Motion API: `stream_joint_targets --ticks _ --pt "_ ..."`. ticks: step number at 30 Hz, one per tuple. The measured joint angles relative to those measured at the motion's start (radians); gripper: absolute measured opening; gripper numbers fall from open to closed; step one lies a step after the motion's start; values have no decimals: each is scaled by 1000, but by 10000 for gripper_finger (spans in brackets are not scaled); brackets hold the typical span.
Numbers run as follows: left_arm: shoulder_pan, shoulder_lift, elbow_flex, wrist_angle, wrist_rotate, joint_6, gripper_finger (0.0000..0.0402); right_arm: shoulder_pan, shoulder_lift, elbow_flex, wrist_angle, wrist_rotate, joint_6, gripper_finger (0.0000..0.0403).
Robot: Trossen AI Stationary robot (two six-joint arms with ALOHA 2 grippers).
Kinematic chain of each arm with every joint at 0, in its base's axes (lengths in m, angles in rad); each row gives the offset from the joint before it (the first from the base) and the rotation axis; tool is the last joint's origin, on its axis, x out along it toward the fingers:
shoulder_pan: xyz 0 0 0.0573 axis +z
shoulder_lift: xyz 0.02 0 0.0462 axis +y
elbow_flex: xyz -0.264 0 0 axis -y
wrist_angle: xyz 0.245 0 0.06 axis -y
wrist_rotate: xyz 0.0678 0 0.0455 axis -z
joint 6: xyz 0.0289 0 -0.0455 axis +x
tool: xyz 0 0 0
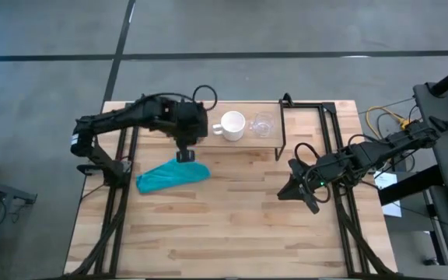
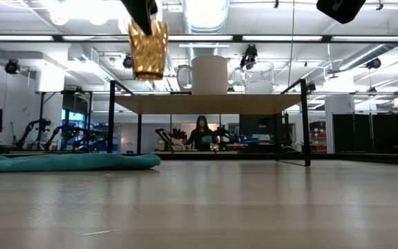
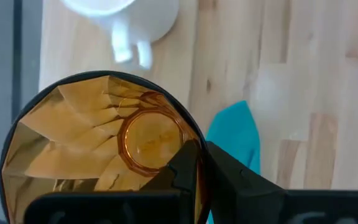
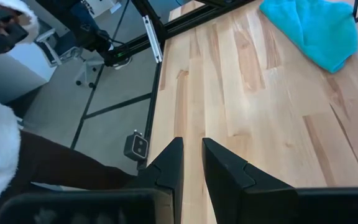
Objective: Stack small to large cups/mugs on shelf
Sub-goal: Put the orange cup on the shelf
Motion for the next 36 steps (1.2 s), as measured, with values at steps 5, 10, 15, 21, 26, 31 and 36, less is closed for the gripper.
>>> stream_joint_targets --ticks 5,10,15,21,26,31,36 --pt "58 22 -8 4 47 51 6 0 0 0 1 0 3 54" --pt "87 47 -9 5 48 79 6 0 0 0 1 0 3 54" --pt "108 63 -9 16 74 104 6 0 0 0 1 0 3 54" --pt "137 69 -9 85 166 104 6 0 0 0 1 0 3 54" --pt "163 69 -9 82 167 103 6 0 0 0 1 0 2 54" --pt "190 70 -9 82 166 103 6 0 0 0 1 0 1 54" --pt "211 71 -19 81 166 103 6 0 0 0 1 1 0 54"
